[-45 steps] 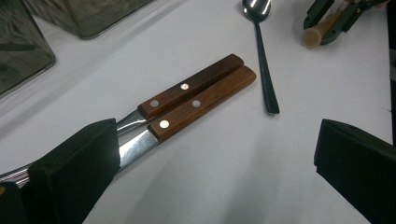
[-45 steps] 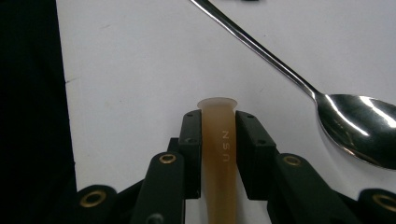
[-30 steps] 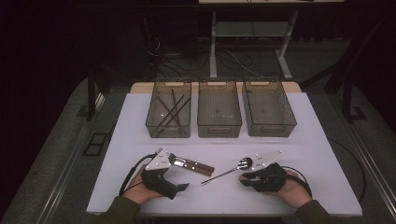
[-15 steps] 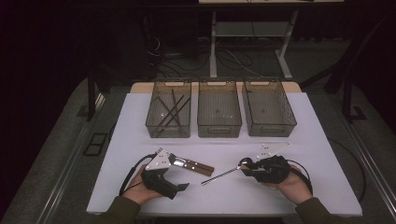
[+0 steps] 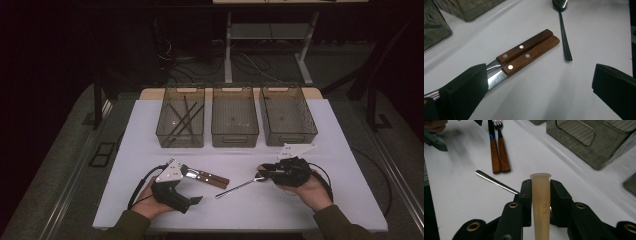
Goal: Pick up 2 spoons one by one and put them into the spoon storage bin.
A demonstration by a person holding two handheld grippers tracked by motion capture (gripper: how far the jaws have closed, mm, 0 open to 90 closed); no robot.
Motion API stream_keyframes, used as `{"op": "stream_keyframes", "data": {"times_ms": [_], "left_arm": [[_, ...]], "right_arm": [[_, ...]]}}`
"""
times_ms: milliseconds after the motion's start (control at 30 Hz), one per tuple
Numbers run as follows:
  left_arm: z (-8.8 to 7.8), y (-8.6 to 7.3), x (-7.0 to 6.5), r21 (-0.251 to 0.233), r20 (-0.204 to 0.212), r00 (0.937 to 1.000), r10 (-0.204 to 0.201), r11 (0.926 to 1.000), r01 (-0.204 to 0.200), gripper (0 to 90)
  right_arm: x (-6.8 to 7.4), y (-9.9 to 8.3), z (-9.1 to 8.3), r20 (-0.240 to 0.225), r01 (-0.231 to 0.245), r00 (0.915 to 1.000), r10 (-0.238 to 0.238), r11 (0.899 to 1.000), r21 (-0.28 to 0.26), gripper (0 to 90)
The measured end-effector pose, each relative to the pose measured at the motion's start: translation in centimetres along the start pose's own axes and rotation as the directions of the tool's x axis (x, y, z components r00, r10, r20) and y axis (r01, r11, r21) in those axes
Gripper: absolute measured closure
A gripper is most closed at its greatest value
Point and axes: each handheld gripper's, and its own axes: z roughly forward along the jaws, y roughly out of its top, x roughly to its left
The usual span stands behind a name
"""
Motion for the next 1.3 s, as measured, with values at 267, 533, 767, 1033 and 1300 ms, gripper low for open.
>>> {"op": "stream_keyframes", "data": {"times_ms": [267,533,767,1033,1300], "left_arm": [[-0.1,0.0,0.0,0.001,0.0,1.0,0.001,1.0,-0.001,0.0],[0.0,0.0,0.1,0.001,-0.001,1.0,0.005,1.0,-0.005,0.0],[0.0,0.0,0.0,0.002,0.0,1.0,0.002,1.0,-0.002,0.0],[0.0,0.0,0.0,0.003,0.001,1.0,0.009,1.0,-0.009,0.0],[-0.1,0.0,-0.1,0.0,0.007,1.0,0.004,1.0,-0.004,0.0]], "right_arm": [[-0.7,1.3,0.0,0.019,-0.027,0.9994,0.028,0.999,-0.045,72.5],[-1.4,3.1,0.3,0.034,-0.05,0.998,0.053,0.995,-0.09,72.5],[-2.1,4.6,0.7,0.053,-0.062,0.9962,0.069,0.99,-0.127,72.5],[-3.2,6.7,1.3,0.075,-0.089,0.992,0.102,0.983,-0.159,72.5],[-4.1,9.7,2.5,0.103,-0.096,0.9881,0.114,0.982,-0.164,72.5]]}}
